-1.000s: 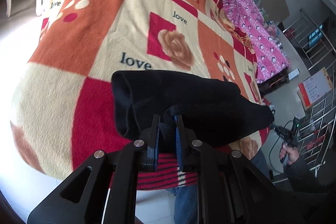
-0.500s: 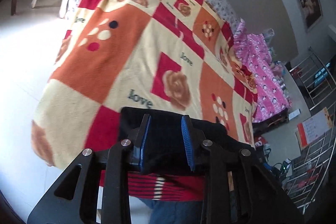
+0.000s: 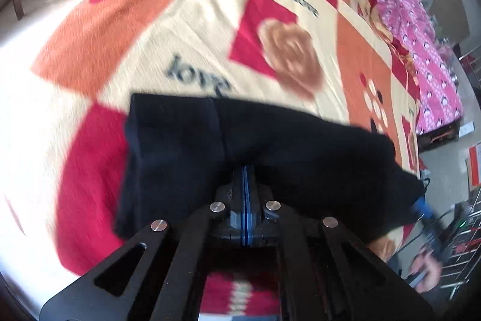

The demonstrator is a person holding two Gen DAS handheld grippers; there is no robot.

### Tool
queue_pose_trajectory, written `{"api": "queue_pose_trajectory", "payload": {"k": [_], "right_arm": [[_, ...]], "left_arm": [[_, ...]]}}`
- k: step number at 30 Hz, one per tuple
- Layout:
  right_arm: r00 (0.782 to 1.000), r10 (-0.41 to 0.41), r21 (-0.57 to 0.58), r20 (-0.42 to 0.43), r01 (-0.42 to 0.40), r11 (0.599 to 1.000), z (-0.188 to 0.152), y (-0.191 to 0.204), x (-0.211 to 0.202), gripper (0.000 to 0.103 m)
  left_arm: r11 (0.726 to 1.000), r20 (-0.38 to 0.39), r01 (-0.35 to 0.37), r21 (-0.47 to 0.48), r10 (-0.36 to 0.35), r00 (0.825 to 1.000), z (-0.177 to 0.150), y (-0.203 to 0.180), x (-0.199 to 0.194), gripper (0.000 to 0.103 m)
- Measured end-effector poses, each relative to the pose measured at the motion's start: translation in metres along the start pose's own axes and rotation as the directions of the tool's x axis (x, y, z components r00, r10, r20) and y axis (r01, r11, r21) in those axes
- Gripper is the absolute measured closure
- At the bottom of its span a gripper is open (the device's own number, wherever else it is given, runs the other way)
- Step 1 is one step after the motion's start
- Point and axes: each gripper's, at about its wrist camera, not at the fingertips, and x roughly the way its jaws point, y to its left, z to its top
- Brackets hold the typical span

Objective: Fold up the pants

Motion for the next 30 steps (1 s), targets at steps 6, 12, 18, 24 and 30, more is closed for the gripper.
{"api": "queue_pose_trajectory", "payload": {"k": [6,12,18,24,30], "right_arm": [[0.997,-0.023,0.037,0.067,0.020,0.999,-0.021,0.011,0.009,0.042],[0.997,-0.005,0.046,0.078,0.001,0.999,-0.022,0.006,0.008,0.041],[0.996,-0.009,0.050,0.087,0.005,0.999,-0.023,0.004,0.009,0.040],[0.996,0.004,0.051,0.092,-0.009,0.999,-0.023,0.003,0.008,0.040],[0.995,0.008,0.055,0.095,-0.013,0.998,-0.023,0.002,0.008,0.040]], "left_arm": [[0.968,0.060,-0.186,0.170,0.179,0.982,0.030,-0.035,0.018,0.100],[0.961,0.129,-0.247,0.127,0.231,0.964,0.044,-0.033,0.001,0.099],[0.978,0.112,0.043,0.205,-0.067,0.991,-0.025,-0.077,-0.033,0.099],[0.991,0.061,-0.001,0.133,-0.007,0.998,-0.058,-0.032,-0.005,0.100],[0.997,0.105,-0.015,0.075,0.007,0.994,-0.064,-0.005,-0.025,0.101]]}}
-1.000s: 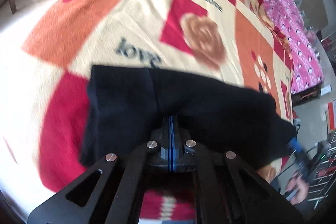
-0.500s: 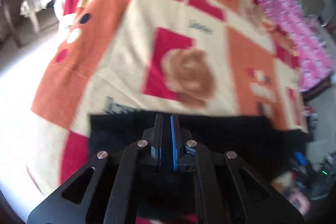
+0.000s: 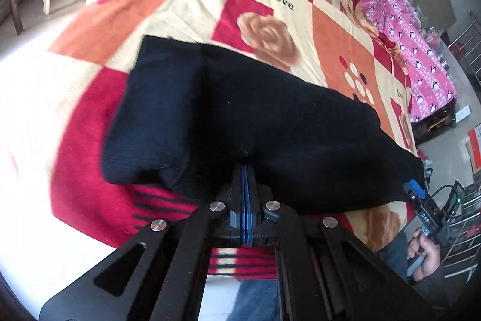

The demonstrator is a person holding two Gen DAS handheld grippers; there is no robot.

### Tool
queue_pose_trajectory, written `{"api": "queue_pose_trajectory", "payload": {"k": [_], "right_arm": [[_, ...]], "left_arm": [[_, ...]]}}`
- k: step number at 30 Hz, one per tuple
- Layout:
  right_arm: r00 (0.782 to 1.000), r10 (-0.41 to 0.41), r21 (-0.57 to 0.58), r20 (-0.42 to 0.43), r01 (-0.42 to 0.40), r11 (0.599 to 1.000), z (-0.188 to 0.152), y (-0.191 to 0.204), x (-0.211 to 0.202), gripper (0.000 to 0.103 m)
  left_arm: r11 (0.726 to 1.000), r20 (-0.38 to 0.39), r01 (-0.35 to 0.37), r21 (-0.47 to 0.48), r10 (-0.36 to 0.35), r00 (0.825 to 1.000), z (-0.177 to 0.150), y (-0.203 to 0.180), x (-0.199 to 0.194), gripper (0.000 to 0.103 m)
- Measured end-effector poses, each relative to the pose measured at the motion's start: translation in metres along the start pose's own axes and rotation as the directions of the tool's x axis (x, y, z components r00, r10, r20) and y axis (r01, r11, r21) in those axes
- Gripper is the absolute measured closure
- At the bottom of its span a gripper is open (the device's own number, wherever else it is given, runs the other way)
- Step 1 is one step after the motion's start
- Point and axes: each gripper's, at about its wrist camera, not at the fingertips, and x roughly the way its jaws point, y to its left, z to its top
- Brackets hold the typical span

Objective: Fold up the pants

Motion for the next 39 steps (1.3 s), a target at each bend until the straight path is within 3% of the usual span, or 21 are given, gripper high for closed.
{"api": "queue_pose_trajectory", "payload": {"k": [4,7,9,12,15,16,19,21,24,27,30,39], "right_arm": [[1.000,0.001,0.002,0.001,-0.001,1.000,-0.001,0.000,-0.001,0.040],[1.000,0.003,0.004,0.003,-0.003,1.000,-0.001,-0.001,-0.001,0.040],[1.000,0.002,0.003,0.003,-0.002,1.000,-0.001,-0.001,-0.001,0.040],[1.000,0.002,0.002,0.002,-0.002,1.000,-0.001,-0.001,-0.001,0.040],[1.000,0.002,0.004,0.004,-0.002,1.000,-0.001,-0.001,-0.001,0.040],[1.000,0.000,0.002,0.003,0.000,1.000,-0.001,-0.001,-0.001,0.040],[1.000,-0.003,-0.003,0.002,0.003,1.000,-0.001,0.000,-0.001,0.040],[1.000,-0.003,-0.001,0.002,0.003,1.000,-0.001,0.000,-0.001,0.040],[1.000,-0.004,-0.003,0.003,0.004,1.000,-0.001,0.000,-0.001,0.040],[1.000,-0.005,-0.002,0.003,0.005,1.000,-0.001,0.000,-0.001,0.040],[1.000,-0.005,-0.004,0.003,0.005,1.000,-0.001,0.000,-0.001,0.040],[1.000,-0.002,-0.005,0.005,0.002,1.000,-0.001,0.000,-0.001,0.039]], "left_arm": [[0.999,0.060,-0.044,-0.021,0.045,0.997,0.007,0.019,-0.005,0.101],[0.998,0.077,0.008,-0.058,-0.004,0.997,0.009,0.034,-0.003,0.101],[1.000,0.111,-0.031,-0.004,0.031,0.993,0.008,0.030,-0.004,0.101],[0.994,0.134,-0.106,-0.016,0.107,0.985,0.011,0.022,-0.002,0.101],[0.966,0.161,-0.258,-0.006,0.256,0.953,0.017,-0.009,-0.005,0.101],[0.963,0.176,-0.269,0.003,0.264,0.948,0.018,-0.020,-0.008,0.100],[0.969,0.177,-0.248,0.020,0.241,0.954,0.022,-0.055,-0.006,0.100],[0.961,0.158,-0.274,0.040,0.265,0.951,0.025,-0.076,0.006,0.100],[0.939,0.158,-0.338,0.068,0.324,0.933,0.021,-0.097,0.025,0.100],[0.929,0.103,-0.362,0.072,0.354,0.930,0.012,-0.100,0.053,0.100],[0.903,0.185,-0.419,0.099,0.397,0.899,0.001,-0.109,0.056,0.099],[0.928,0.195,-0.363,0.082,0.342,0.919,0.002,-0.100,0.056,0.097]]}}
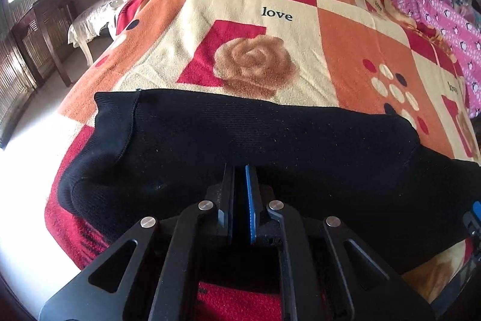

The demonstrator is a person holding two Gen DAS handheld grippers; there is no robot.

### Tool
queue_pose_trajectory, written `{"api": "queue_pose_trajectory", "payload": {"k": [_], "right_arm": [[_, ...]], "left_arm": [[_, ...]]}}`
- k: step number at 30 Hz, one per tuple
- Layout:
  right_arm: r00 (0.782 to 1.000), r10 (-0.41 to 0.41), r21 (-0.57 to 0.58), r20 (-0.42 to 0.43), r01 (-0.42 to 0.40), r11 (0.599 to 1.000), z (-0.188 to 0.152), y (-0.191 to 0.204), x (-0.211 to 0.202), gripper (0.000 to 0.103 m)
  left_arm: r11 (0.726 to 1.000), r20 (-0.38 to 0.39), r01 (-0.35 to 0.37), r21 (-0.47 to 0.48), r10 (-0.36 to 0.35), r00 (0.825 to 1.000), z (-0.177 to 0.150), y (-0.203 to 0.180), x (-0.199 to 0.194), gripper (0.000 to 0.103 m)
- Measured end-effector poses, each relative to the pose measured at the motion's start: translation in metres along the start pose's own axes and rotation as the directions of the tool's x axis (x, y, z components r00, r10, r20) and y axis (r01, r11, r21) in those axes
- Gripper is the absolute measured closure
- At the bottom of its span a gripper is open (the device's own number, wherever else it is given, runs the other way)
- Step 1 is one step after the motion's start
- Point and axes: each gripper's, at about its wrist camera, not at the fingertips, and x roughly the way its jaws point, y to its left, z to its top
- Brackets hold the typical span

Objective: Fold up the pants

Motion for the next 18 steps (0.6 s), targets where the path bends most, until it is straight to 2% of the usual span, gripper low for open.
{"api": "queue_pose_trajectory", "payload": {"k": [3,5,7,9,10,14,16,18], "right_arm": [[1.000,0.010,0.004,-0.001,-0.010,1.000,0.000,-0.002,0.000,0.039],[0.999,0.045,0.013,-0.009,-0.045,0.999,0.002,-0.003,0.000,0.033],[0.997,0.075,0.024,-0.034,-0.074,0.997,0.006,-0.007,-0.003,0.033],[0.994,0.095,0.085,-0.057,-0.090,0.992,0.009,-0.015,-0.010,0.033],[0.995,0.077,0.131,-0.060,-0.069,0.989,0.009,-0.022,-0.018,0.033],[0.998,0.042,0.299,0.043,-0.053,0.953,-0.006,-0.056,-0.057,0.033],[0.994,0.012,0.396,0.110,-0.055,0.917,-0.022,-0.078,-0.075,0.033],[0.987,-0.007,0.500,0.161,-0.076,0.863,-0.039,-0.099,-0.084,0.033]], "left_arm": [[1.000,0.003,0.007,-0.005,-0.007,1.000,-0.001,0.001,-0.001,0.097],[1.000,0.003,0.010,-0.008,-0.010,1.000,0.000,0.001,-0.001,0.097],[1.000,0.003,0.013,-0.011,-0.013,1.000,0.000,0.002,-0.001,0.097],[1.000,0.004,0.017,-0.014,-0.017,1.000,-0.001,0.002,-0.001,0.097],[1.000,0.004,0.018,-0.016,-0.018,1.000,0.000,0.002,-0.001,0.097],[1.000,0.000,0.017,-0.011,-0.017,1.000,0.001,0.002,-0.001,0.097],[1.000,0.013,0.008,0.004,-0.008,1.000,0.002,-0.003,-0.011,0.097],[0.996,0.043,0.093,0.014,-0.094,0.995,0.002,-0.014,-0.029,0.097]]}}
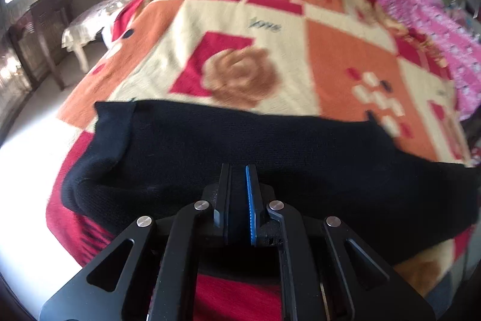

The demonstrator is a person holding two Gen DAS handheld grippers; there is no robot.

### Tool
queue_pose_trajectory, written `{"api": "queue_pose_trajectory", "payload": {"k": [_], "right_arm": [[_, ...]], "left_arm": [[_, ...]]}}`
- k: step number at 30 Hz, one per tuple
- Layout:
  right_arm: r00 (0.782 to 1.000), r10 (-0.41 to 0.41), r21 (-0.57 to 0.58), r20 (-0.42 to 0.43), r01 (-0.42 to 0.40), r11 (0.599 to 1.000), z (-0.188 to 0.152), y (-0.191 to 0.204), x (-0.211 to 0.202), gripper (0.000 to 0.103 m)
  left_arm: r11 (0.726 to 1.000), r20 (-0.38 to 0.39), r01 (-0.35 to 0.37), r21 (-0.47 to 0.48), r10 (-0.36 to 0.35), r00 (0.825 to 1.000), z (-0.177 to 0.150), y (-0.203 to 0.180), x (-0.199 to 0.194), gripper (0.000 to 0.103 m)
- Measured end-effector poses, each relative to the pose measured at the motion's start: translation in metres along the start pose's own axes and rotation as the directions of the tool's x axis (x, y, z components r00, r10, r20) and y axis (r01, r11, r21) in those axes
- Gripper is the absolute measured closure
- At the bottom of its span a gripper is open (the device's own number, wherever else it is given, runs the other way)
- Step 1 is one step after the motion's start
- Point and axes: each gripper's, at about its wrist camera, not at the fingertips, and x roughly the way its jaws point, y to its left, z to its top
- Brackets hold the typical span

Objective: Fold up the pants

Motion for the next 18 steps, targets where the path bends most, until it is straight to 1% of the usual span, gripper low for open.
{"api": "queue_pose_trajectory", "payload": {"k": [1,2,3,4,5,6,7,10,11,12,13,15,16,17,18], "right_arm": [[1.000,0.011,0.054,0.008,-0.011,0.998,-0.002,-0.012,-0.002,0.033],[1.000,0.030,0.106,0.006,-0.030,0.994,-0.006,-0.022,0.000,0.033],[0.999,0.040,0.139,-0.003,-0.039,0.990,-0.008,-0.027,0.002,0.033],[0.999,0.053,0.153,-0.008,-0.051,0.987,-0.010,-0.029,0.005,0.033],[0.997,0.082,0.164,-0.005,-0.080,0.983,-0.010,-0.031,0.006,0.033],[0.993,0.117,0.170,-0.001,-0.115,0.979,-0.011,-0.030,0.009,0.033],[0.992,0.128,0.166,0.000,-0.127,0.978,-0.013,-0.028,0.012,0.033],[0.983,0.182,0.141,-0.003,-0.180,0.973,-0.014,-0.026,0.024,0.033],[0.982,0.191,0.136,0.000,-0.189,0.972,-0.014,-0.026,0.030,0.033],[0.978,0.207,0.135,0.014,-0.207,0.969,-0.015,-0.029,0.032,0.033],[0.970,0.243,0.144,0.029,-0.244,0.959,-0.014,-0.032,0.035,0.033],[0.952,0.301,0.180,0.047,-0.305,0.935,-0.013,-0.039,0.042,0.033],[0.943,0.324,0.199,0.070,-0.332,0.922,-0.012,-0.044,0.044,0.033],[0.938,0.339,0.221,0.077,-0.347,0.911,-0.009,-0.047,0.049,0.038],[0.937,0.341,0.230,0.080,-0.351,0.908,-0.008,-0.048,0.052,0.041]], "left_arm": [[0.999,0.008,0.046,0.024,-0.046,0.999,-0.002,-0.009,-0.007,0.097],[0.993,0.013,0.093,0.067,-0.094,0.995,-0.004,-0.022,-0.013,0.097],[0.980,0.010,0.149,0.131,-0.151,0.988,-0.010,-0.039,-0.017,0.097],[0.967,-0.001,0.185,0.174,-0.188,0.982,-0.016,-0.049,-0.017,0.097],[0.955,-0.029,0.213,0.208,-0.211,0.977,-0.022,-0.058,-0.012,0.097],[0.953,-0.057,0.210,0.217,-0.202,0.978,-0.025,-0.062,-0.006,0.097],[0.958,-0.082,0.203,0.205,-0.190,0.978,-0.024,-0.062,0.000,0.097],[0.962,-0.133,0.247,0.112,-0.232,0.964,-0.019,-0.048,0.012,0.097],[0.959,-0.144,0.273,0.078,-0.260,0.955,-0.018,-0.043,0.015,0.097],[0.957,-0.144,0.284,0.064,-0.272,0.951,-0.019,-0.040,0.017,0.097],[0.956,-0.144,0.286,0.061,-0.275,0.951,-0.019,-0.039,0.017,0.097],[0.960,-0.139,0.268,0.081,-0.256,0.957,-0.020,-0.043,0.015,0.097],[0.962,-0.135,0.257,0.092,-0.243,0.961,-0.021,-0.046,0.014,0.097],[0.963,-0.134,0.250,0.099,-0.236,0.963,-0.022,-0.047,0.014,0.097],[0.964,-0.134,0.246,0.102,-0.232,0.964,-0.022,-0.047,0.014,0.097]]}}
